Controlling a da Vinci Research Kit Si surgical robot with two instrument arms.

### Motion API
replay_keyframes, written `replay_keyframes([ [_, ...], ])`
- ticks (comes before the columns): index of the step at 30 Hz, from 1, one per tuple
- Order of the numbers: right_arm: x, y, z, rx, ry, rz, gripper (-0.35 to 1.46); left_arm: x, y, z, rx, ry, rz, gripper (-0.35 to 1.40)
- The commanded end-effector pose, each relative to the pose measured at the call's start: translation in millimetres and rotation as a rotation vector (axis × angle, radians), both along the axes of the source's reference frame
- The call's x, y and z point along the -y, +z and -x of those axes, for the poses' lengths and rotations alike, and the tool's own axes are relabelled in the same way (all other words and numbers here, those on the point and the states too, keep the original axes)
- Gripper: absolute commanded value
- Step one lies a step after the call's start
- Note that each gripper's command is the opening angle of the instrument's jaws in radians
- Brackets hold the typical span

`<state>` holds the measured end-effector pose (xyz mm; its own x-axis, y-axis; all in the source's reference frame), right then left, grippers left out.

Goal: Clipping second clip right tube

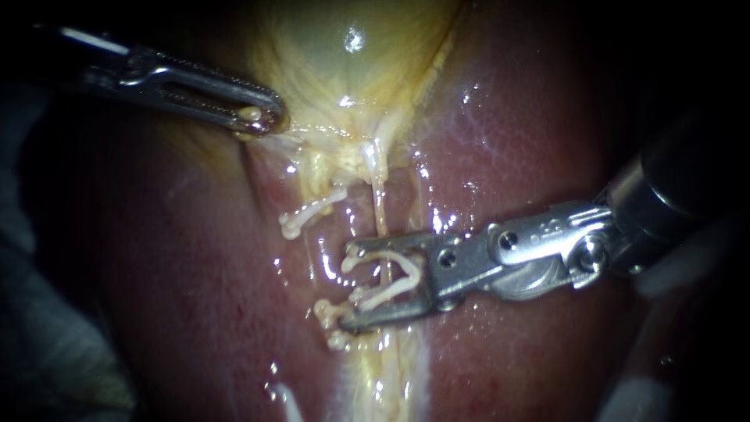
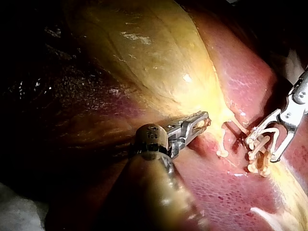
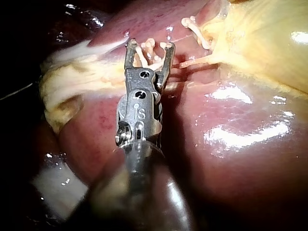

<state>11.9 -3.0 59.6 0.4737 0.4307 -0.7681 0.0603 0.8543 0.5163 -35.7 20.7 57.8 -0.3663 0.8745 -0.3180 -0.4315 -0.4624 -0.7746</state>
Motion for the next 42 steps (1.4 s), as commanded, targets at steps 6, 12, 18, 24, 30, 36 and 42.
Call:
replay_keyframes([
  [6, -0.8, -1.5, 1.1, -0.002, -0.005, -0.01, 0.47, 0.0, 0.0, 0.0, 0.0, 0.0, 0.0, -0.35],
  [12, -1.6, -3.3, 3.3, -0.007, -0.008, -0.02, 0.46, 0.0, 0.0, -0.1, 0.0, 0.001, 0.0, -0.35],
  [18, -2.3, -4.0, 5.3, -0.003, -0.002, -0.044, 0.45, 0.0, 0.0, -0.2, 0.0, 0.001, 0.0, -0.35],
  [24, -2.6, -3.4, 6.1, 0.015, 0.023, -0.106, 0.45, 0.1, 0.0, -0.3, 0.001, 0.002, 0.0, -0.35],
  [30, -2.9, -2.1, 6.6, 0.036, 0.045, -0.158, 0.45, 0.1, 0.0, -0.3, 0.001, 0.002, 0.0, -0.35],
  [36, -3.1, 0.1, 6.7, 0.073, 0.089, -0.254, 0.45, 0.1, 0.0, -0.3, 0.001, 0.002, 0.0, -0.35],
  [42, -3.3, 1.9, 6.0, 0.107, 0.109, -0.311, 0.45, 0.1, 0.0, -0.3, 0.001, 0.002, 0.0, -0.35],
])
